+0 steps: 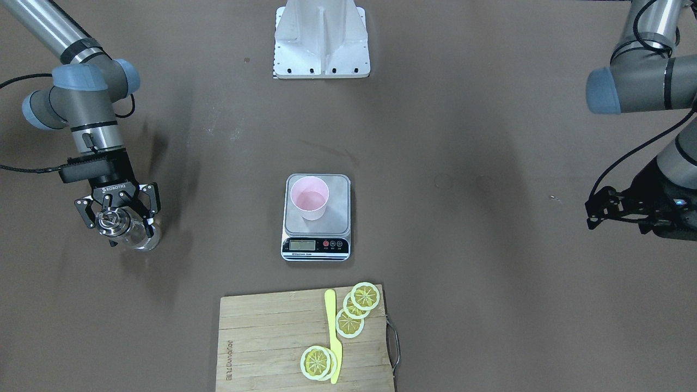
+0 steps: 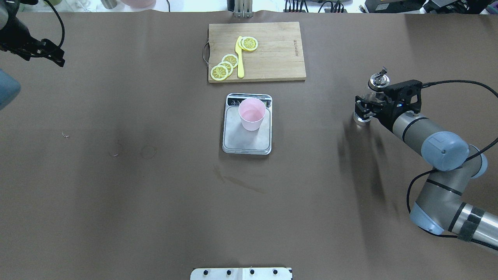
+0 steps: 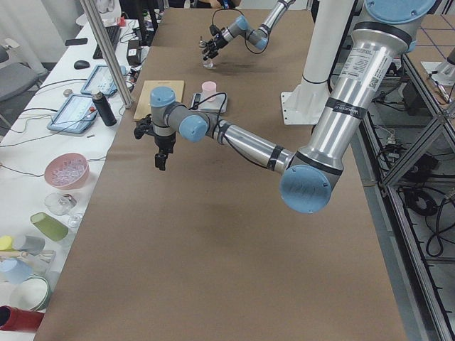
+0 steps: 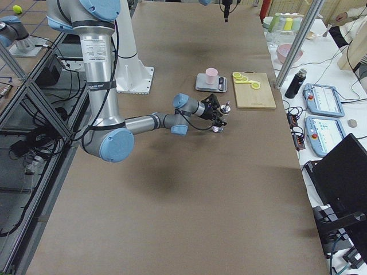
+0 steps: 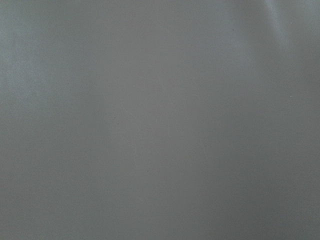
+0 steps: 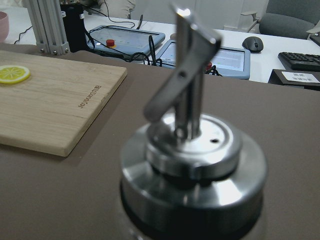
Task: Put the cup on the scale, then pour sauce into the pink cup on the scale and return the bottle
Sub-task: 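Lower the sauce bottle onto the table with the right gripper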
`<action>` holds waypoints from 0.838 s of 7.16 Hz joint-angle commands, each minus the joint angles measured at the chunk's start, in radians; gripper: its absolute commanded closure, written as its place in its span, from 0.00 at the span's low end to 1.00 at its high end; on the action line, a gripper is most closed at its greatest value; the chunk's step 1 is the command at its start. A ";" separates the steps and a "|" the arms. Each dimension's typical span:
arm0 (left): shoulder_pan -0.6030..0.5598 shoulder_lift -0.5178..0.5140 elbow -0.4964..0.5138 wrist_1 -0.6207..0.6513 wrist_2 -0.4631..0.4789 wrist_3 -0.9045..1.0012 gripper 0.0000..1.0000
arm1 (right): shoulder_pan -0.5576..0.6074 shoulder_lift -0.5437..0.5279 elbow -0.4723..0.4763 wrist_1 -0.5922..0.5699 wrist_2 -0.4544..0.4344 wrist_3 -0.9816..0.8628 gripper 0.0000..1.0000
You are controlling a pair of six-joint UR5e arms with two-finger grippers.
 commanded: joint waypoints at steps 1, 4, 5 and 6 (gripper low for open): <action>0.000 -0.006 0.011 -0.006 0.000 0.000 0.01 | 0.000 0.002 -0.005 0.000 0.001 0.000 1.00; 0.000 -0.004 0.014 -0.012 0.000 0.000 0.01 | 0.000 0.021 -0.011 0.003 0.005 0.000 0.00; 0.000 -0.006 0.019 -0.012 0.000 0.000 0.01 | 0.000 0.019 -0.011 0.002 0.007 -0.003 0.00; 0.000 -0.012 0.023 -0.012 0.000 0.000 0.01 | 0.000 0.019 -0.006 0.003 0.007 -0.003 0.00</action>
